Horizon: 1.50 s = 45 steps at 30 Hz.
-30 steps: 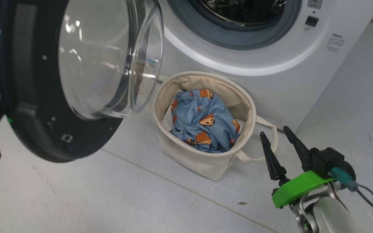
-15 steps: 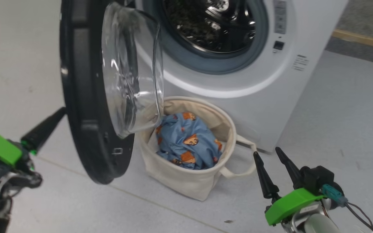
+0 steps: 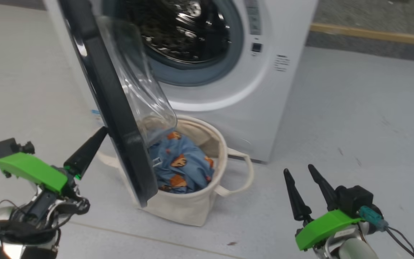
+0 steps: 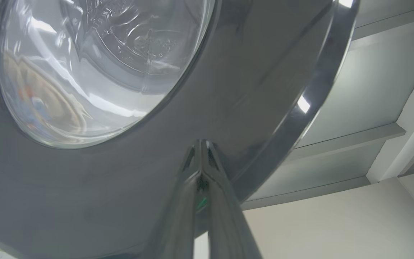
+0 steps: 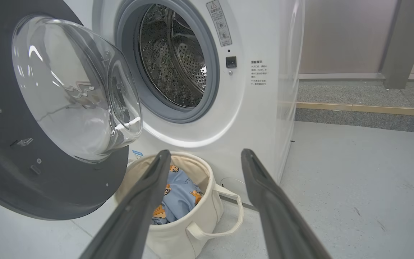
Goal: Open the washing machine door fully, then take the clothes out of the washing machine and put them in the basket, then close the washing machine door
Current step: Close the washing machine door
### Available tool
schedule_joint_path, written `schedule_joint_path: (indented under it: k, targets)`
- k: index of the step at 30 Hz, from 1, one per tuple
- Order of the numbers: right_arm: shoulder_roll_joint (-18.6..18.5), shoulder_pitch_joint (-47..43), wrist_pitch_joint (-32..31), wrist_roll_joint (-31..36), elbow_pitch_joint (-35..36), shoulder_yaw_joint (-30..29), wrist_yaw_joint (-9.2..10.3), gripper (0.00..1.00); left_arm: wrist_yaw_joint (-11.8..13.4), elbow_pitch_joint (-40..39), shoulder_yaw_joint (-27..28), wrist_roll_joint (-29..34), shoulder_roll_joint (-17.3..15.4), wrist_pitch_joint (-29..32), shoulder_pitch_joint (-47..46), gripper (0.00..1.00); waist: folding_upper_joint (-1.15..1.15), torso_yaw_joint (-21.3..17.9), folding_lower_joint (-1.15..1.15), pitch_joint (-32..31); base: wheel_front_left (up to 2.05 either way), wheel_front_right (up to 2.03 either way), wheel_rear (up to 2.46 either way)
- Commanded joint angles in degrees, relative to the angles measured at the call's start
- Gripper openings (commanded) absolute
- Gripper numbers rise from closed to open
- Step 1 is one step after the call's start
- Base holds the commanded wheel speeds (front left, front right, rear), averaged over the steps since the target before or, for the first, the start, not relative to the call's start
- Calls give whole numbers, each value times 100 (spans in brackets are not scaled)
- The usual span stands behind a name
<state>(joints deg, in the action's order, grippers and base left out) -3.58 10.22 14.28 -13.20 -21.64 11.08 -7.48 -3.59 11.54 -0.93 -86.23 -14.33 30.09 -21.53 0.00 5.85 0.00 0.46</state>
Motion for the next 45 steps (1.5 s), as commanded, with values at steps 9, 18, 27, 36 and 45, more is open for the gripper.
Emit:
schedule_joint_path:
  k: [9,18,27,36,45]
  targets:
    - [58,165,71,57,277,39,-1,100,-270,356,271,140,4,-363,-366,0,0,-952,0,115,0,0,0]
    - [63,254,72,44,329,24,-1,100,-367,830,333,196,68,-651,-661,0,0,-1541,0,236,0,0,0]
    - [67,299,72,19,402,-43,-1,100,-388,970,229,452,-106,-919,-747,0,0,-1657,0,328,0,0,0]
    - [68,233,72,48,439,-117,-1,100,-389,777,-136,1750,-836,-1970,-392,100,0,-1482,0,163,0,0,0]
    - [69,148,72,54,491,-192,-1,100,-389,531,-511,3352,-1592,-3624,421,100,0,-1429,0,2,0,0,0]
